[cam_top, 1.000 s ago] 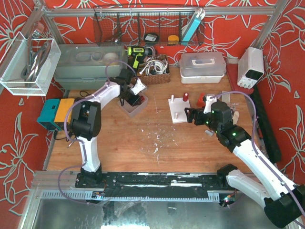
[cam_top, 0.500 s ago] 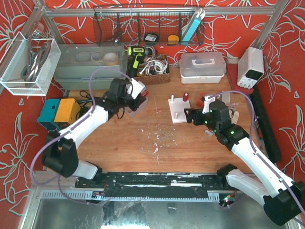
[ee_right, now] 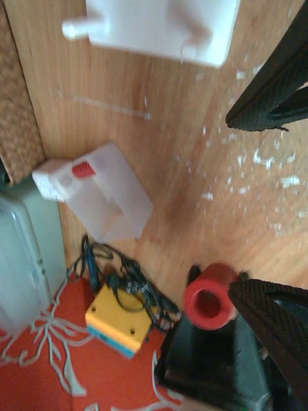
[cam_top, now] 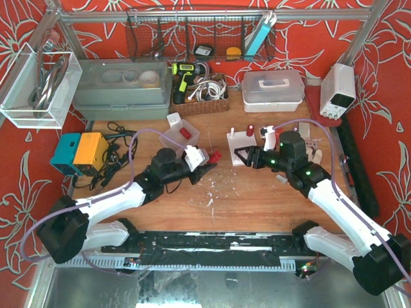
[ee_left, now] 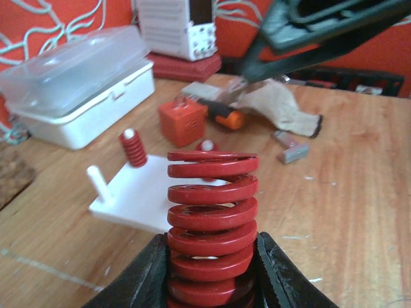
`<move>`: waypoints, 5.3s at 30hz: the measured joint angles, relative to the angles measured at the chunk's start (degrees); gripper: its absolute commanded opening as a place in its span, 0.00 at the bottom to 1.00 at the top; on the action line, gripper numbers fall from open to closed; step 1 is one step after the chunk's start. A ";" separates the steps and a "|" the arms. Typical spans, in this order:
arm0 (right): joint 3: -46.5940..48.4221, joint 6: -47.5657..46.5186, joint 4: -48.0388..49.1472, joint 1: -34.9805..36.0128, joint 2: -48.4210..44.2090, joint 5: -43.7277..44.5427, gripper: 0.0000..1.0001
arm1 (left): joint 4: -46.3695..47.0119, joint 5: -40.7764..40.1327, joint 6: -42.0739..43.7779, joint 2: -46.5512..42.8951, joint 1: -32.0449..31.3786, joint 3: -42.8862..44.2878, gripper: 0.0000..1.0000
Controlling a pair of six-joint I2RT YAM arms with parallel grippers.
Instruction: Install the large spring
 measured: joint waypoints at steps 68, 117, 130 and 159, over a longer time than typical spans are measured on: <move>26.40 -12.44 -3.23 9.11 37.79 37.11 0.00 | 27.63 -25.57 -3.91 2.73 -5.99 -19.28 1.00; 38.80 -10.93 -3.52 2.40 57.33 33.53 0.65 | 27.54 -22.45 -3.82 -0.39 -5.99 -19.28 1.00; 25.29 -10.49 -9.88 2.40 26.97 27.50 0.99 | 25.53 -25.46 -6.12 -0.57 -6.01 -19.19 1.00; -4.68 -7.28 0.61 2.40 -0.85 30.08 0.98 | -13.07 -41.38 -43.54 12.61 8.90 14.19 0.42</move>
